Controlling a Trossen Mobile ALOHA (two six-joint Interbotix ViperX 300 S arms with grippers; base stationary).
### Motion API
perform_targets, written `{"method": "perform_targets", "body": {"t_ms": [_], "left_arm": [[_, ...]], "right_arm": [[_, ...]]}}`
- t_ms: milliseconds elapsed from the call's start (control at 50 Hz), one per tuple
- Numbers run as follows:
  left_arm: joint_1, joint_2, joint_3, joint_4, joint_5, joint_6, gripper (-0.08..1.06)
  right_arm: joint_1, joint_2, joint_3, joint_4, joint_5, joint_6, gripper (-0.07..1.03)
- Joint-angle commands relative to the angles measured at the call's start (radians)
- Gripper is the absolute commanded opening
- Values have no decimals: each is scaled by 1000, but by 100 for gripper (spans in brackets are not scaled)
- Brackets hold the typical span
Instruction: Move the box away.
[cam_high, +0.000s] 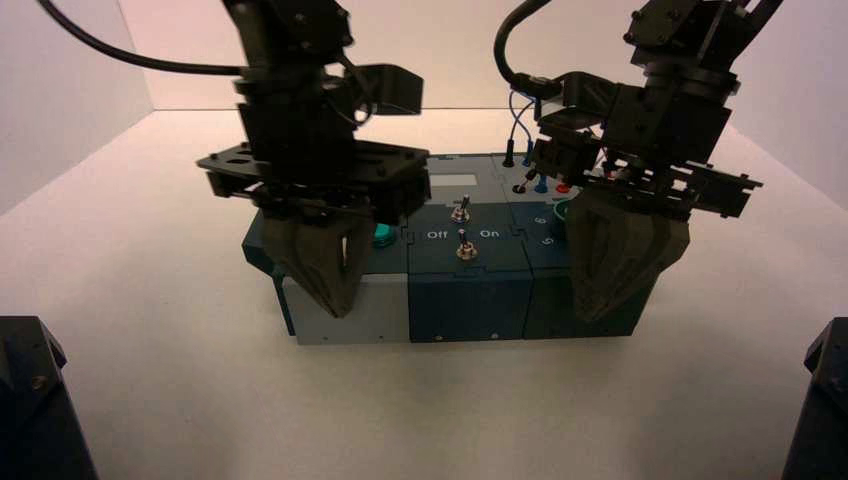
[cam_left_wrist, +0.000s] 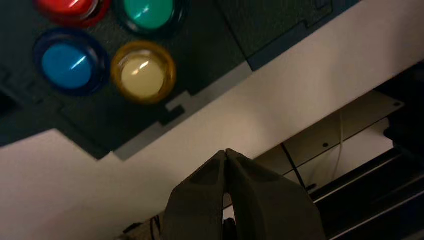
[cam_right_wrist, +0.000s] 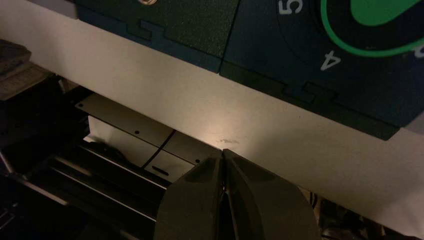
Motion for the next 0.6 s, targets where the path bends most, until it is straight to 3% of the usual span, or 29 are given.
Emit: {"method": "perform_targets", "body": {"t_ms": [20, 600], "left_arm": [[-3, 28, -40, 3, -3, 9, -3], [29, 130, -98, 51, -43, 25, -3]], "right_arm": [[5, 6, -28, 5, -14, -3, -2], [2, 55, -35, -5, -144, -5, -2]]}}
